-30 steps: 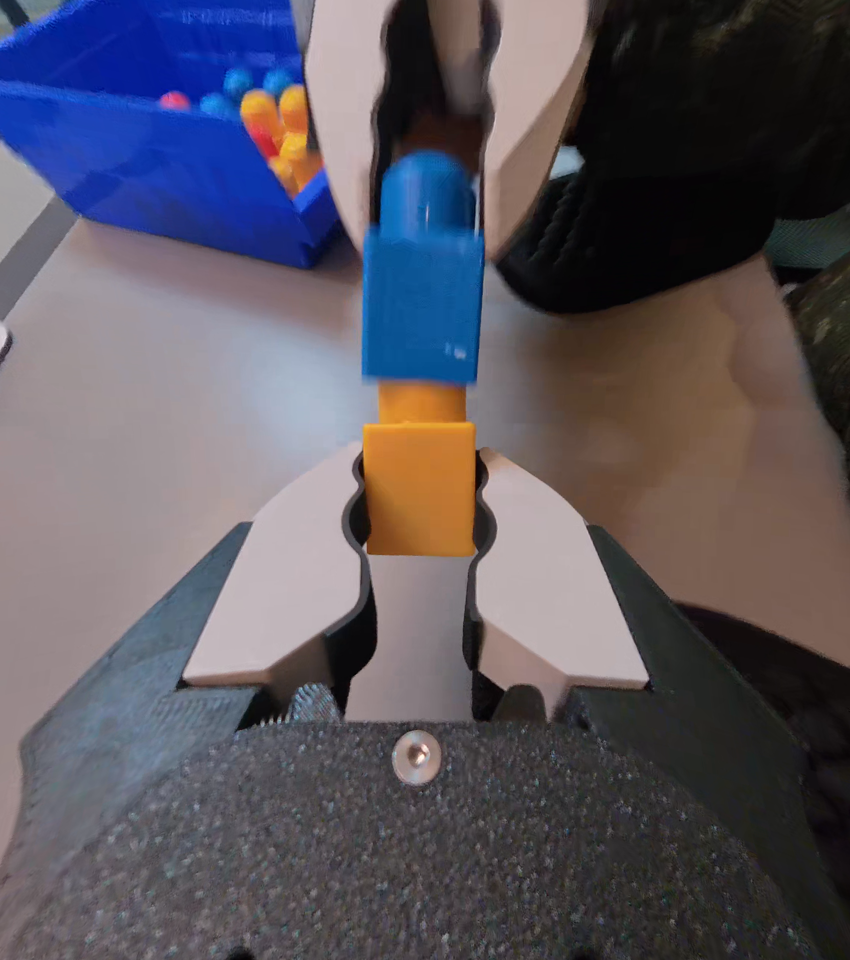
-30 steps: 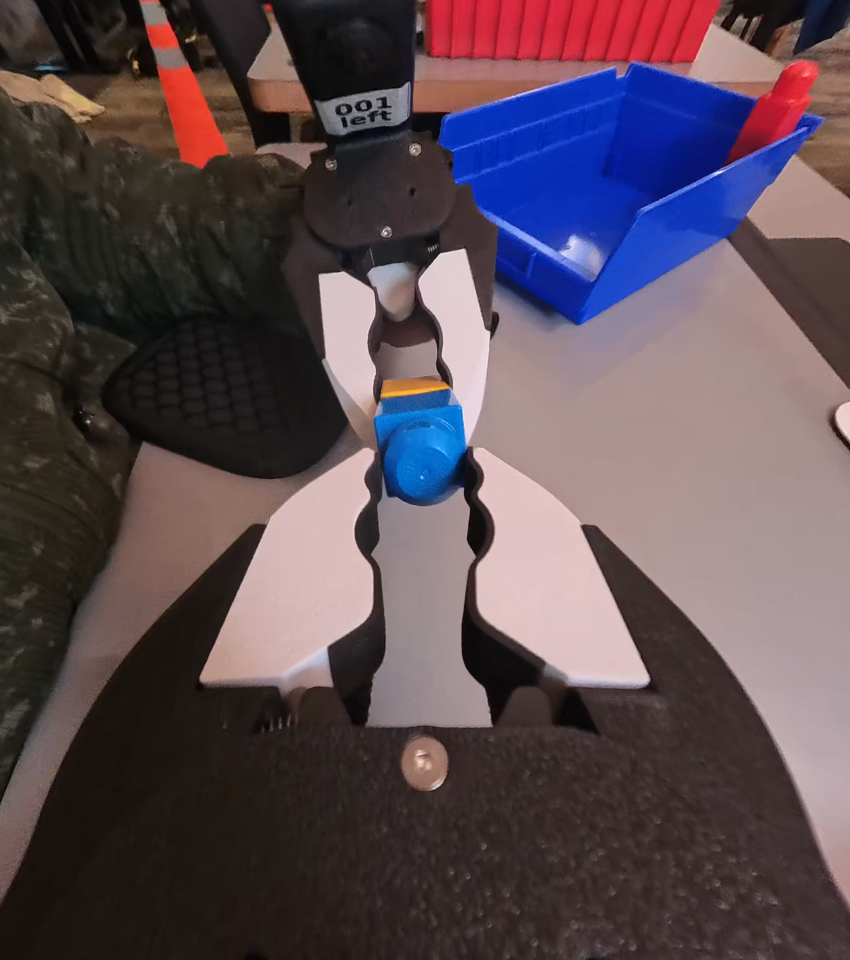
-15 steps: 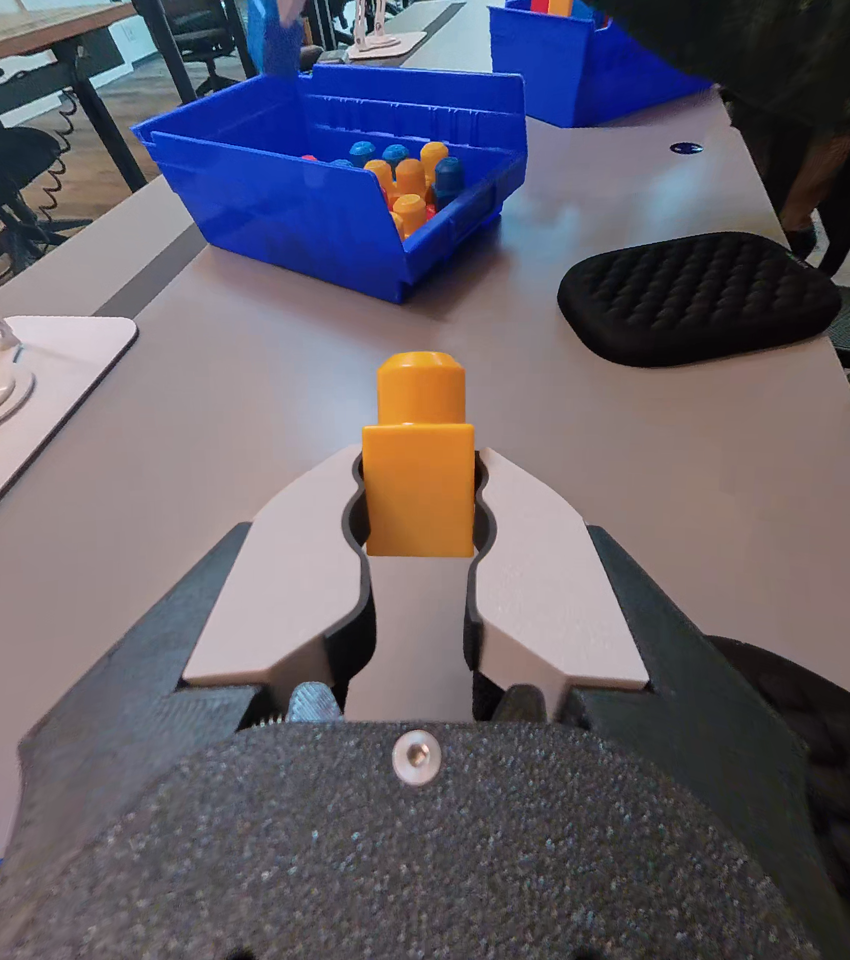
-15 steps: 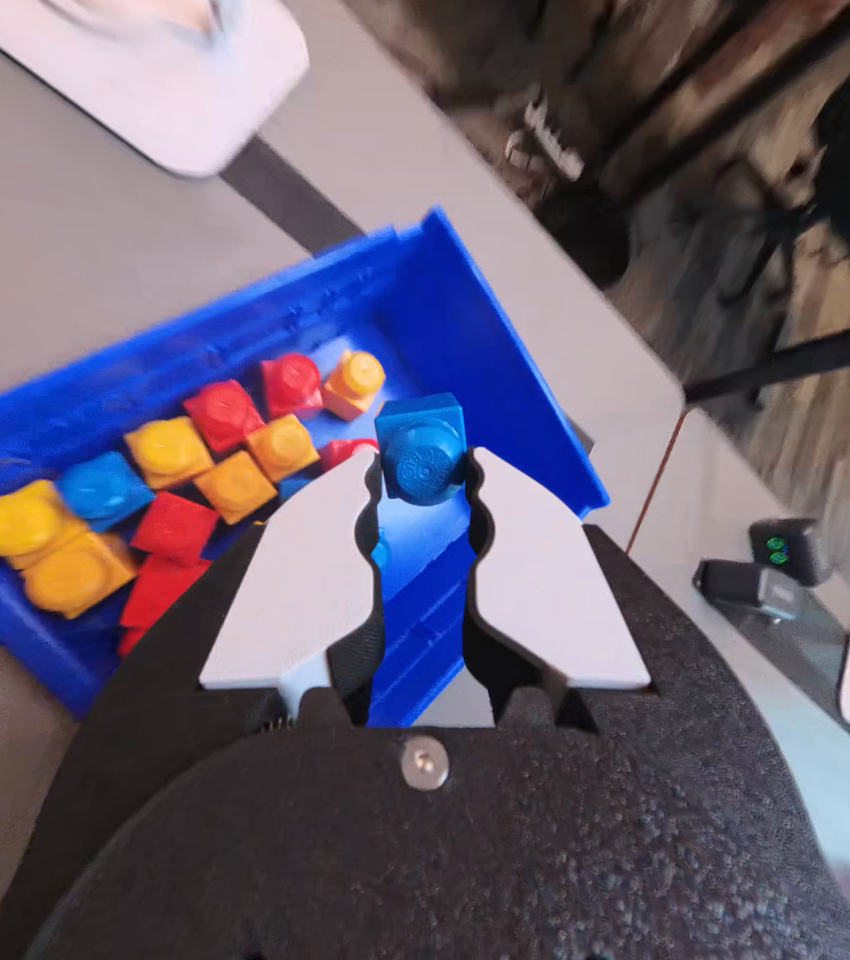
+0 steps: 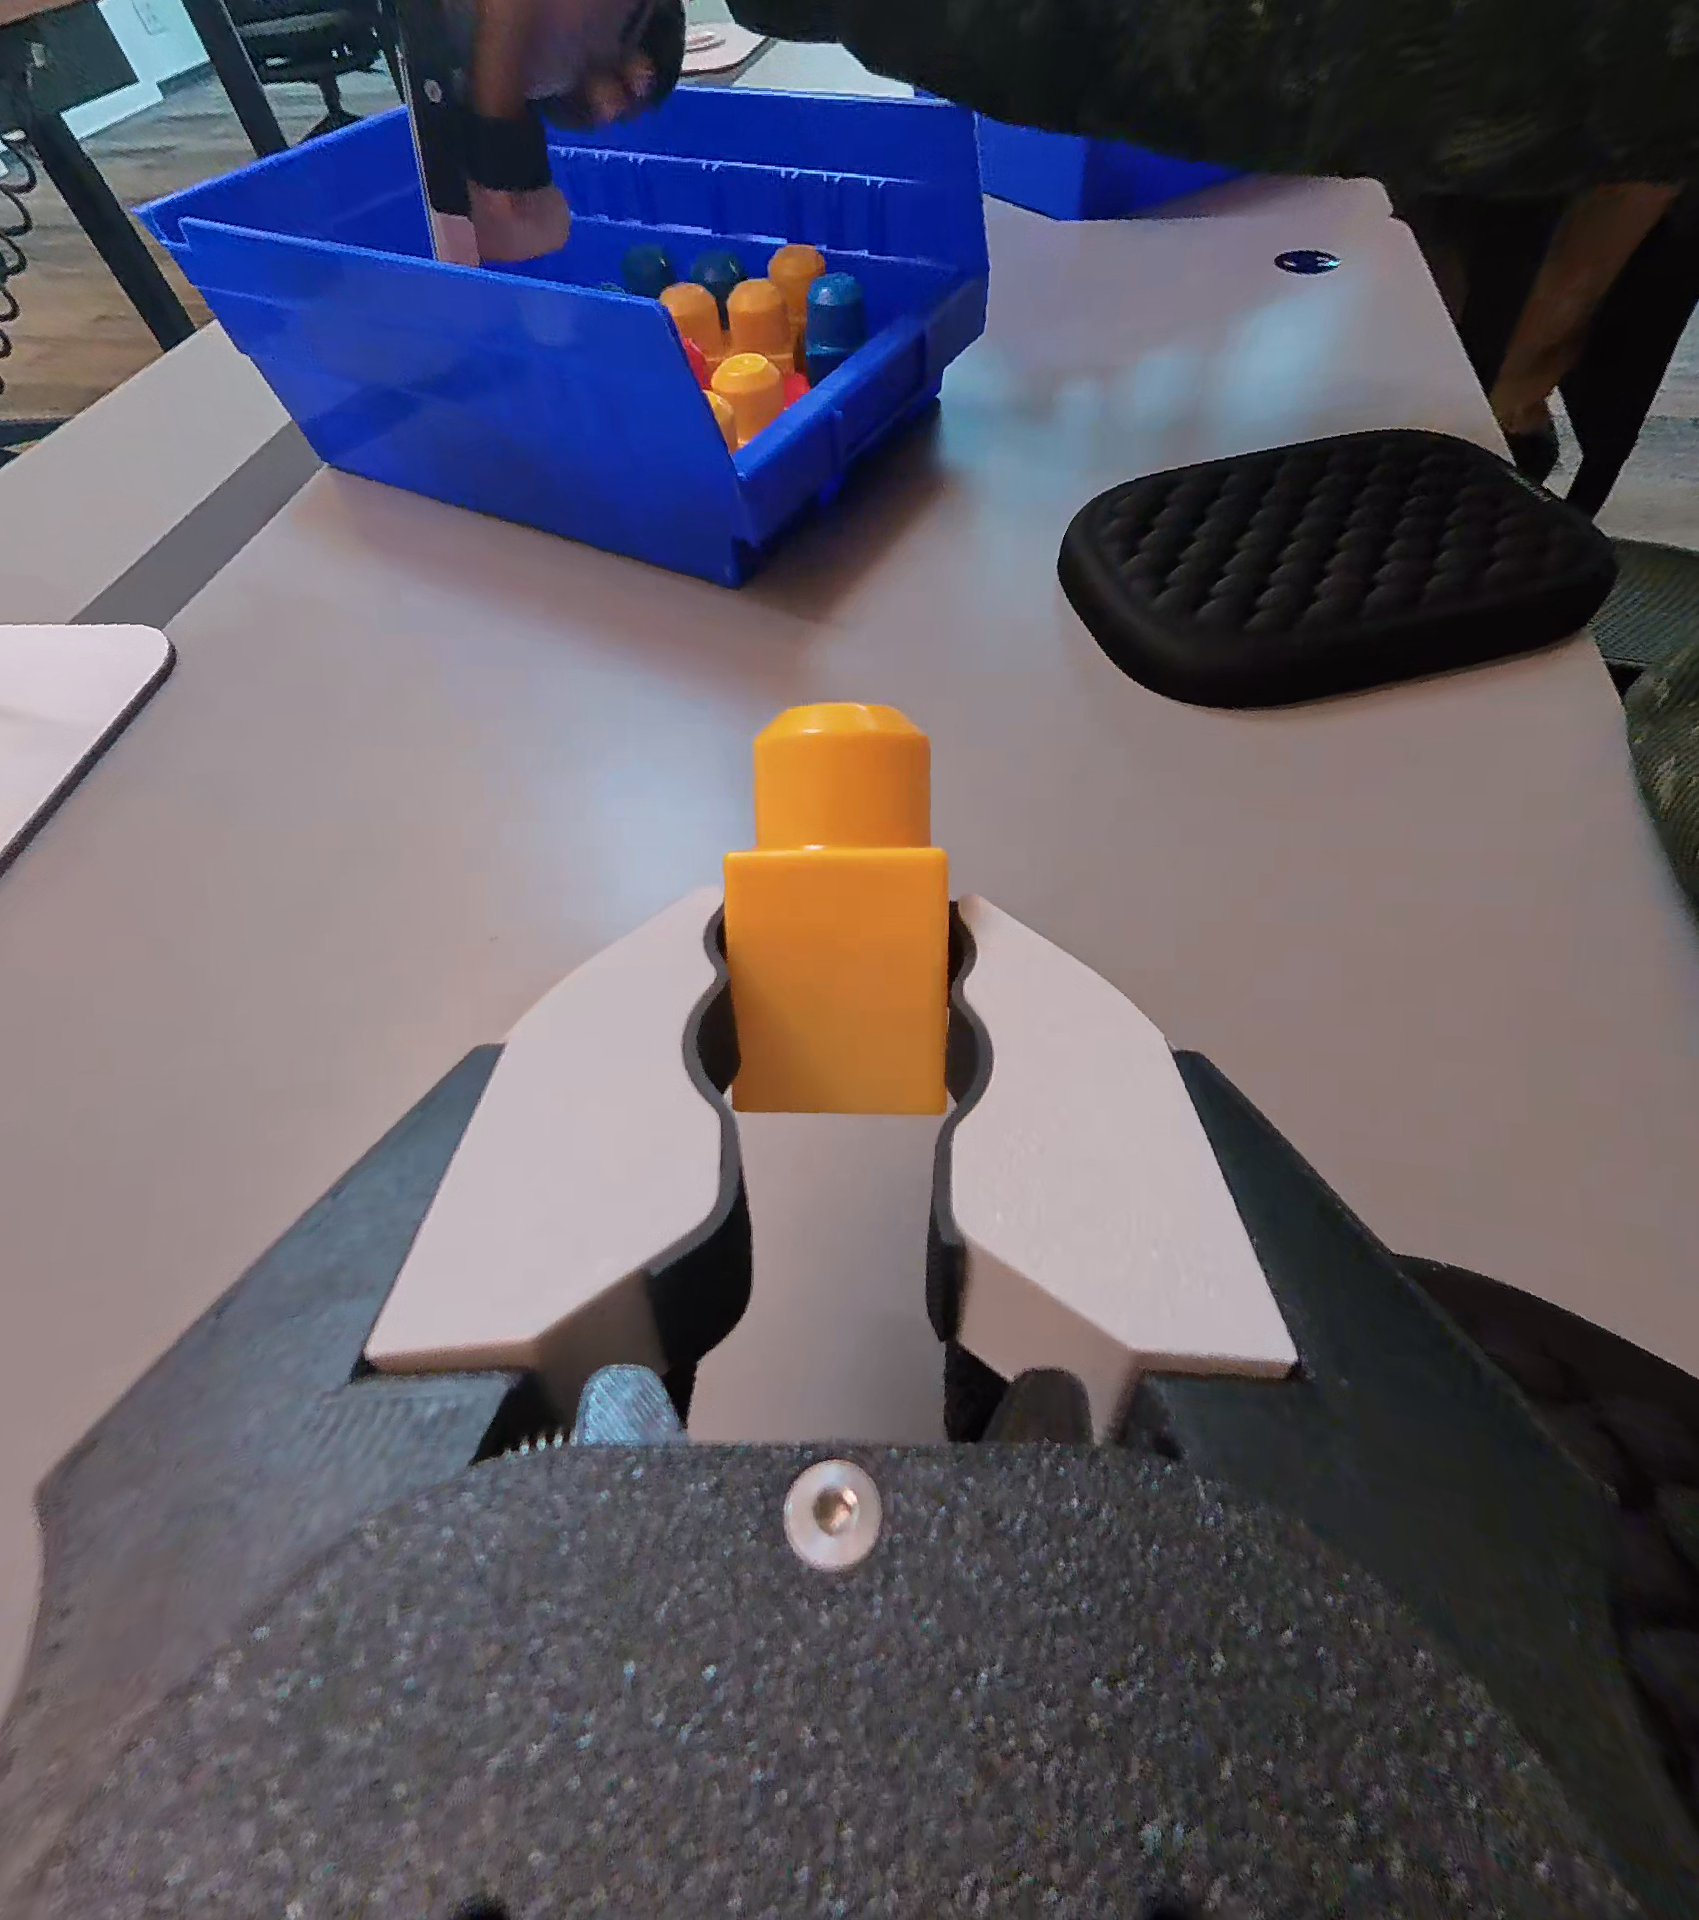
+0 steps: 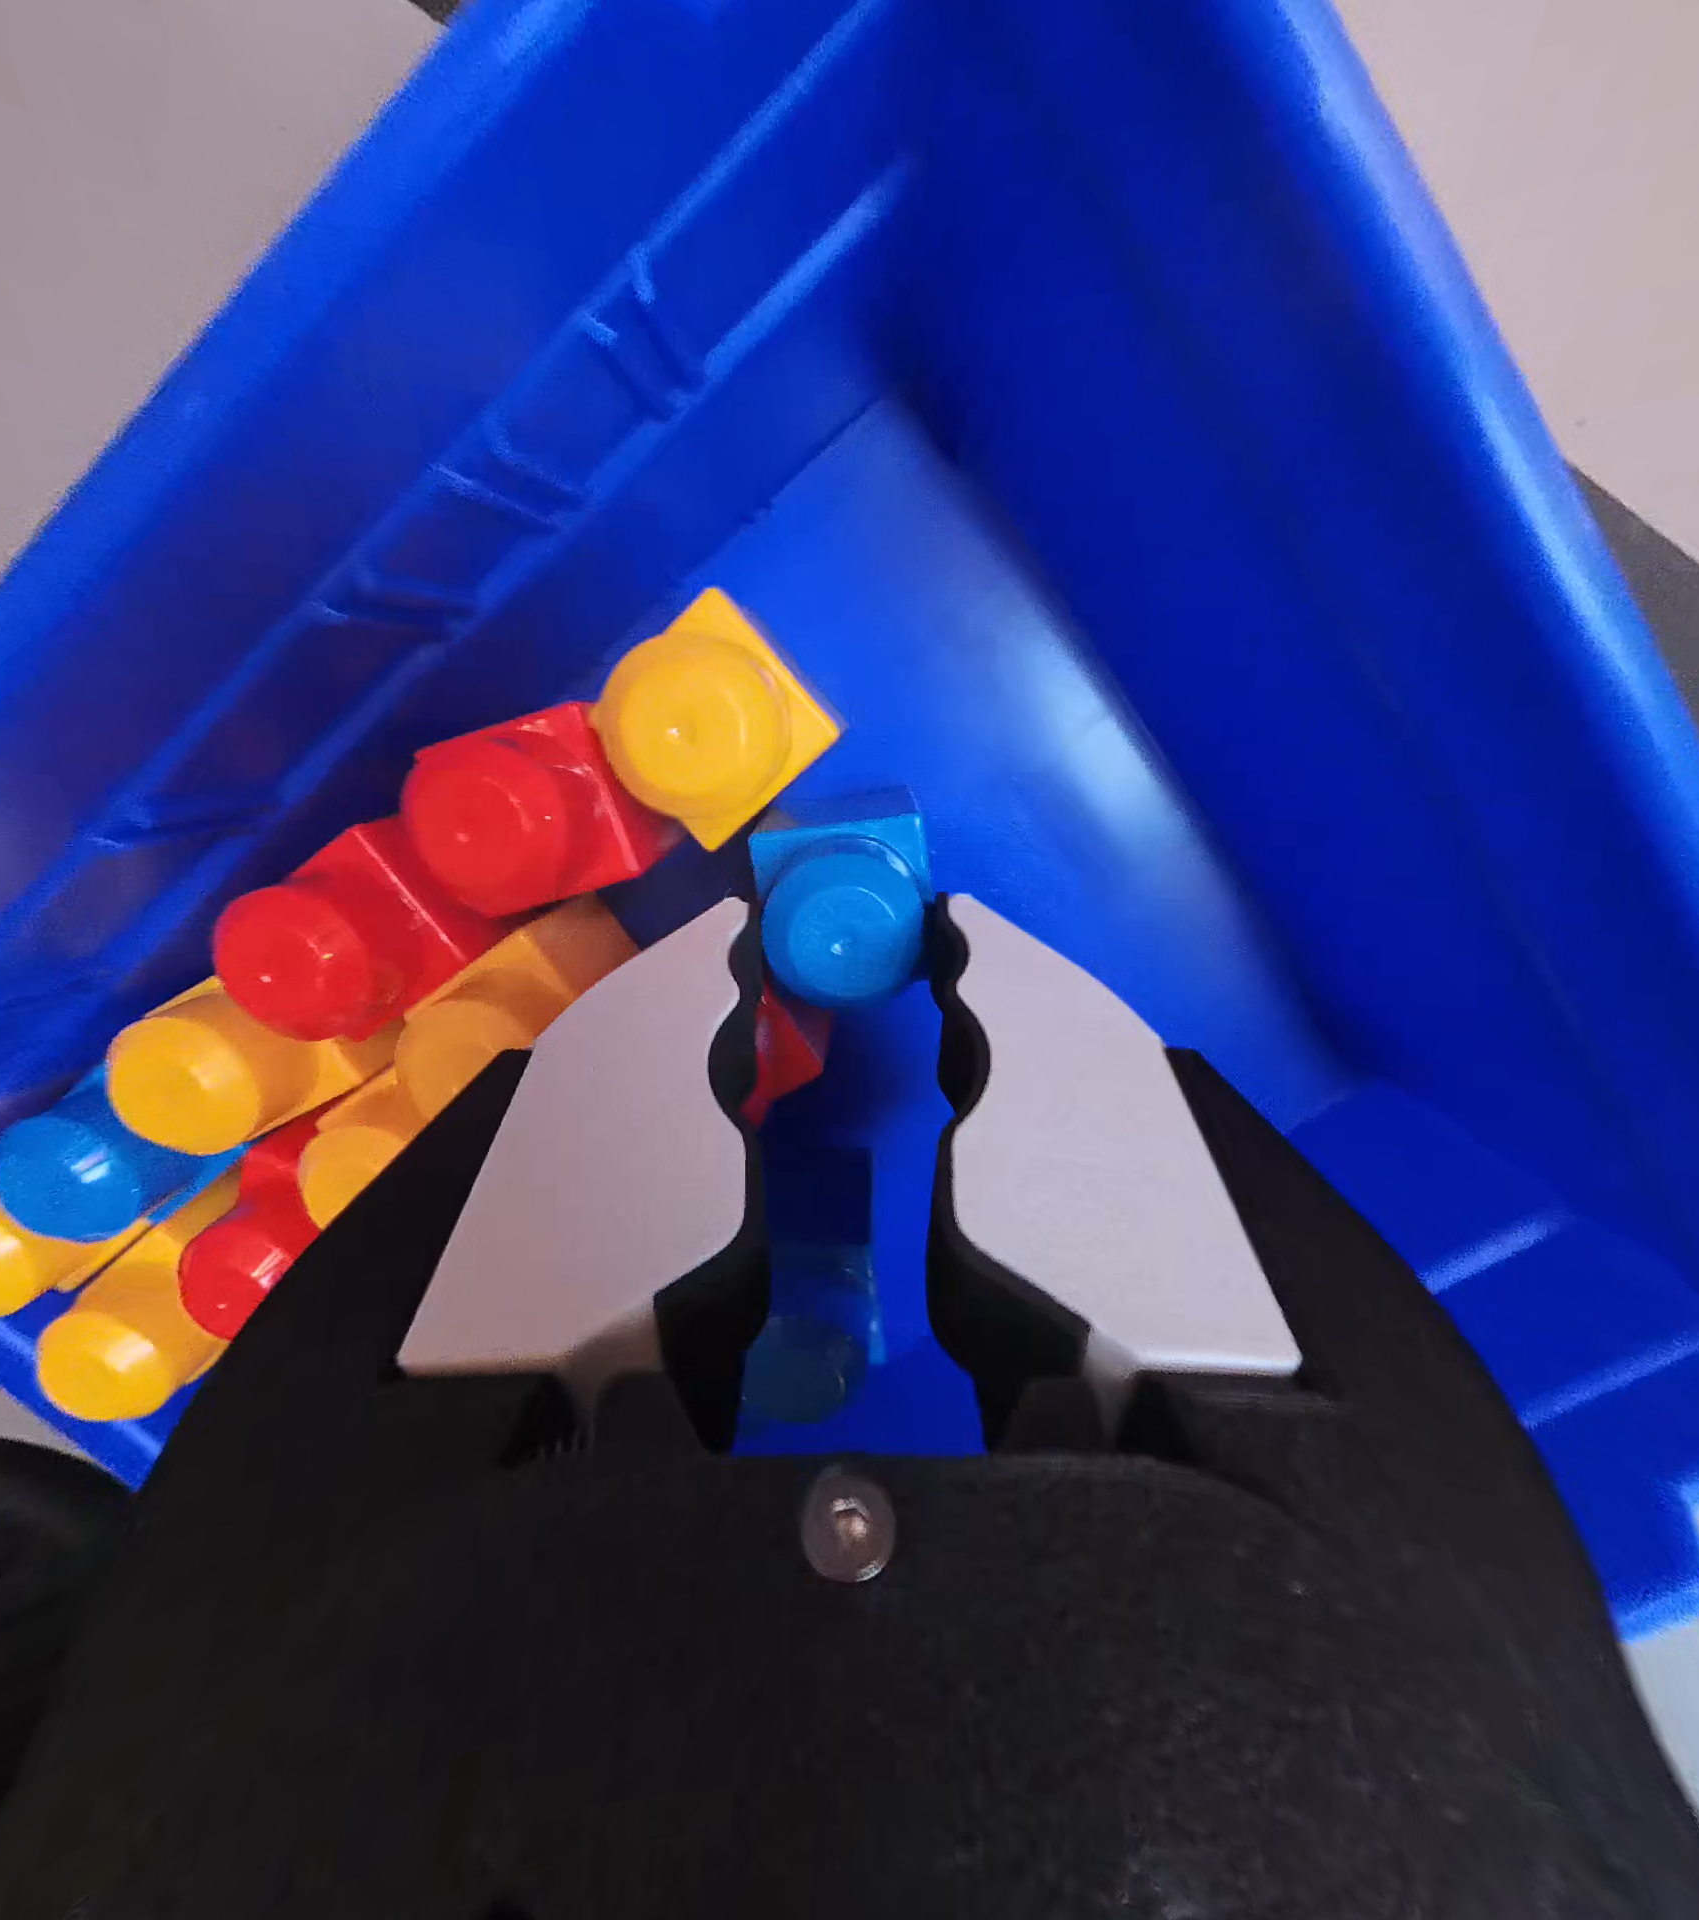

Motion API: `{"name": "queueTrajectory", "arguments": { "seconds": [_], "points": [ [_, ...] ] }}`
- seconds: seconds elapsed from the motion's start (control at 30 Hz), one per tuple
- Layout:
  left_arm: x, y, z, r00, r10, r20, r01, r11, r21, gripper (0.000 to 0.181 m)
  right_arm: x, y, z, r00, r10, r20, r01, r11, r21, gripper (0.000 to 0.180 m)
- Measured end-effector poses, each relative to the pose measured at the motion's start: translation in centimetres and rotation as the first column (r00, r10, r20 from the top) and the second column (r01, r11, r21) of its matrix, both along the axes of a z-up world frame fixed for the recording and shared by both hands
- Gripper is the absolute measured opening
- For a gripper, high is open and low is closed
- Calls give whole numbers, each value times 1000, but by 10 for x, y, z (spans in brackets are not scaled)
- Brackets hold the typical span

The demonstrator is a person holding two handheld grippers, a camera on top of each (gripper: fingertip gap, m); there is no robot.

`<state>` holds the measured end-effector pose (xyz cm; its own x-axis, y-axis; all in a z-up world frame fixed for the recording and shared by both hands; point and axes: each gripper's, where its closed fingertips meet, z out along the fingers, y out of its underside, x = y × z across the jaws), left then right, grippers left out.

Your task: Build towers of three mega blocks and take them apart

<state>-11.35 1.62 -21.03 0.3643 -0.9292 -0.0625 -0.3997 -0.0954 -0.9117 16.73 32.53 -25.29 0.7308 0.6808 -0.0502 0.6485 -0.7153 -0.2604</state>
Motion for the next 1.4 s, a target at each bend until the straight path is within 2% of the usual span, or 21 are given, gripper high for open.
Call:
{"name": "queueTrajectory", "arguments": {
  "seconds": [0.07,0.17,0.23,0.3,0.37,0.43,0.53,0.63,0.77,0.83,0.93,1.0,1.03,1.1,1.17,1.2,1.3,1.4],
  "points": [
    [1,-1,1,1000,-1,2,1,1000,4,36,-1,-1,2,1000,9,-7,-9,1000,6,31],
    [3,-1,5,1000,0,23,0,1000,10,36,-3,-1,19,999,22,-49,-18,996,84,45],
    [3,-1,7,999,3,34,-3,1000,17,36,-13,-4,47,992,68,-102,-47,980,195,52],
    [4,-1,9,999,3,44,-4,1000,22,36,-40,-22,84,971,177,-159,-117,938,327,56],
    [5,-1,12,998,3,60,-4,1000,27,36,-84,-67,115,906,360,-223,-241,872,425,56],
    [7,-2,15,997,0,73,-3,999,39,36,-134,-133,132,790,551,-268,-387,788,479,55],
    [13,-6,22,995,-13,97,6,998,63,36,-197,-239,129,590,746,-309,-563,654,506,52],
    [19,-12,27,994,-32,109,24,996,81,36,-236,-310,108,465,834,-296,-650,549,526,49],
    [28,-20,26,993,-66,102,57,994,90,36,-262,-338,94,430,833,-347,-651,553,520,44],
    [30,-22,25,993,-75,96,65,993,96,36,-264,-336,91,437,836,-332,-654,549,521,29],
    [28,-16,27,993,-37,112,26,995,95,37,-254,-331,99,452,842,-294,-673,538,508,29],
    [18,-4,26,994,33,100,-43,994,100,44,-236,-307,123,513,815,-270,-631,571,525,29],
    [12,1,28,991,59,120,-71,993,96,39,-221,-284,136,581,781,-231,-590,599,541,29],
    [2,11,36,979,115,168,-130,988,80,22,-178,-225,156,740,663,-113,-501,656,565,29],
    [-9,18,45,962,169,214,-191,977,90,0,-122,-160,163,882,470,-8,-390,740,548,29],
    [-15,22,49,952,199,232,-227,969,101,0,-92,-129,161,926,373,57,-343,769,540,29],
    [-27,29,59,926,258,274,-298,948,113,0,-8,-59,130,974,119,191,-194,874,445,29],
    [-39,36,64,899,317,301,-367,922,125,0,40,-24,84,966,-3,257,-85,940,330,29]
  ]
}}
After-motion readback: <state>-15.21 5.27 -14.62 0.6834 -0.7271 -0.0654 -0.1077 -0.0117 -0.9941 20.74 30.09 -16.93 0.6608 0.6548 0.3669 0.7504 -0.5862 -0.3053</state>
